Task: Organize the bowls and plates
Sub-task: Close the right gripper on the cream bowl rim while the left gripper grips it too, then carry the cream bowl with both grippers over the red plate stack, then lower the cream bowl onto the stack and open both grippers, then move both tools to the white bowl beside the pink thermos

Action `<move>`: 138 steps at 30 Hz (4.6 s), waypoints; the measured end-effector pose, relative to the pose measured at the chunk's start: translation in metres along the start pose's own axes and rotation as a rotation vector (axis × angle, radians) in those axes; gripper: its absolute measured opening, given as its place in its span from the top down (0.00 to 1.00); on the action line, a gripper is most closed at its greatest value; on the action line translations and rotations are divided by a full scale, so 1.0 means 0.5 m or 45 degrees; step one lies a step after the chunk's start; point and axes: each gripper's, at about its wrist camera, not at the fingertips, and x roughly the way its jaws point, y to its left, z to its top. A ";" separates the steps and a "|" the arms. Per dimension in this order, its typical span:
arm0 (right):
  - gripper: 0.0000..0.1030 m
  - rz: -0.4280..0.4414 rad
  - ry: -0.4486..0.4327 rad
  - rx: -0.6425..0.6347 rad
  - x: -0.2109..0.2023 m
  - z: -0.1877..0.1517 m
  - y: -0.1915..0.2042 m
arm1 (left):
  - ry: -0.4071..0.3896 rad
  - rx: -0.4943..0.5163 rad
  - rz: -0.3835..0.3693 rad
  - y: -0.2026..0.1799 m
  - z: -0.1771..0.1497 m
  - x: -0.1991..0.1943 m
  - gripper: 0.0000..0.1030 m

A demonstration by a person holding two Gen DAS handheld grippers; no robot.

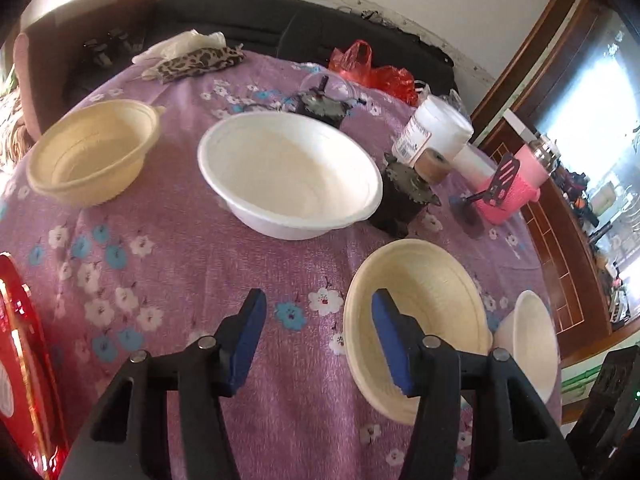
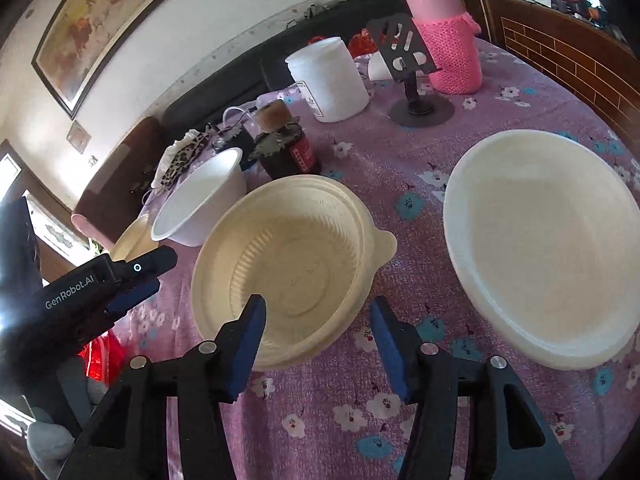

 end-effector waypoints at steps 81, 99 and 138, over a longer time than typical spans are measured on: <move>0.77 0.234 0.097 -0.547 0.038 -0.232 0.570 | -0.196 -0.420 0.155 0.466 -0.179 -0.335 0.68; 0.64 0.235 -0.052 -0.519 -0.017 -0.225 0.533 | -0.432 -0.353 0.171 0.407 -0.187 -0.430 0.34; 0.43 -0.077 -0.318 -0.152 -0.260 -0.147 -0.031 | -0.579 0.260 0.468 -0.009 -0.296 -0.424 0.00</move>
